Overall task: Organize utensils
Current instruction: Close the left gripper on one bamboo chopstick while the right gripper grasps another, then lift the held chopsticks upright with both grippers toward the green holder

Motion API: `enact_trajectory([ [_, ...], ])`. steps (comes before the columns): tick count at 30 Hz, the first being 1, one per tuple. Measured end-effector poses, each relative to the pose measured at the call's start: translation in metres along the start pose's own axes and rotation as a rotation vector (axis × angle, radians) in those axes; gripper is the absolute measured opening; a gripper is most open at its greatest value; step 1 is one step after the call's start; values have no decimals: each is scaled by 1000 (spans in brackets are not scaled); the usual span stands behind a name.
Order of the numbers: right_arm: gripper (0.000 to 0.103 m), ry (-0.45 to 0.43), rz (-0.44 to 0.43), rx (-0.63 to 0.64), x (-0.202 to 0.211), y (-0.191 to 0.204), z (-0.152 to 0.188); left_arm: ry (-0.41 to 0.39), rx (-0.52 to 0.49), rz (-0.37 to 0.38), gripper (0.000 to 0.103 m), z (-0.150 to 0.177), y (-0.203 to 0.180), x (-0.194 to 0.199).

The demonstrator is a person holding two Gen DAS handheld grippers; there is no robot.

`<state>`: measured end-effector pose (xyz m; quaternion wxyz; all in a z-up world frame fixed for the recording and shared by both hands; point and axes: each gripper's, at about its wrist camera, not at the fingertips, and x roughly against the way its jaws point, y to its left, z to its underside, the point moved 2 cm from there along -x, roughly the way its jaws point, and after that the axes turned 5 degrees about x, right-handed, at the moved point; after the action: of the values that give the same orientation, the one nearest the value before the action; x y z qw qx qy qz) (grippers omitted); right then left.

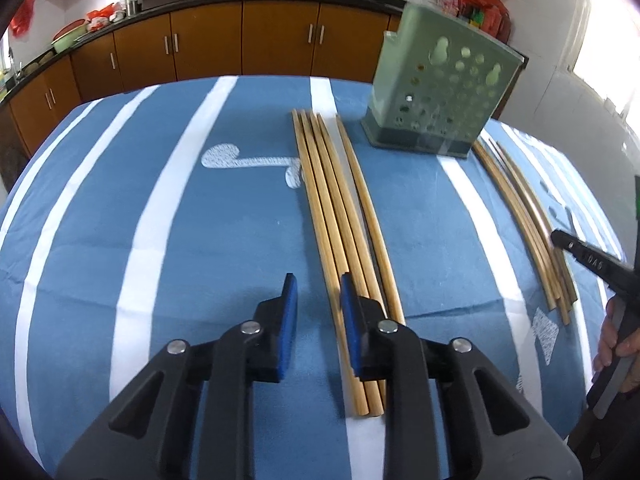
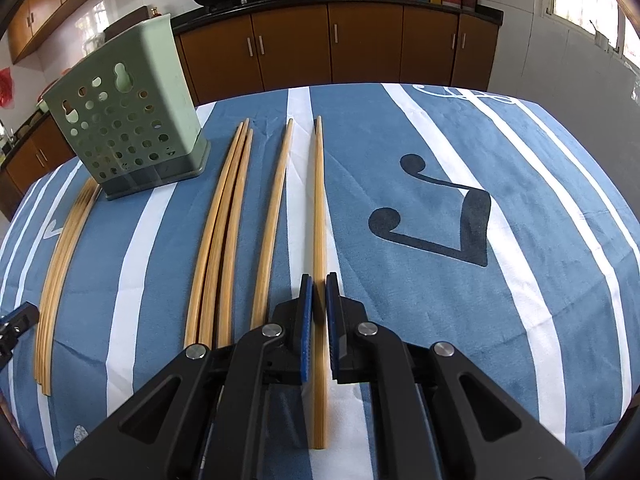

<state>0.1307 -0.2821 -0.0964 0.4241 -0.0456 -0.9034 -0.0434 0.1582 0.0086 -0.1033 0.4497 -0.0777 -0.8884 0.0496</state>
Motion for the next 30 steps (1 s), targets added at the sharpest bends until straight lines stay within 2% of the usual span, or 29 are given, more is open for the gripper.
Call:
enact_trajectory([
  [3, 8, -1, -1, 4, -2, 0, -2, 6, -16, -33, 18, 0, 0, -3],
  [10, 8, 0, -10, -5, -2, -1, 0, 1, -26, -74, 18, -8, 3, -9],
  [13, 8, -3, -18, -6, -2, -2, -1, -9, -48, -94, 8, -14, 3, -14],
  [21, 8, -21, 10, 1, -14, -13, -14, -27, 37, -136, 8, -43, 43, -25],
  [30, 8, -31, 19, -14, -22, -26, -22, -50, 44, -83, 9, -40, 64, -19],
])
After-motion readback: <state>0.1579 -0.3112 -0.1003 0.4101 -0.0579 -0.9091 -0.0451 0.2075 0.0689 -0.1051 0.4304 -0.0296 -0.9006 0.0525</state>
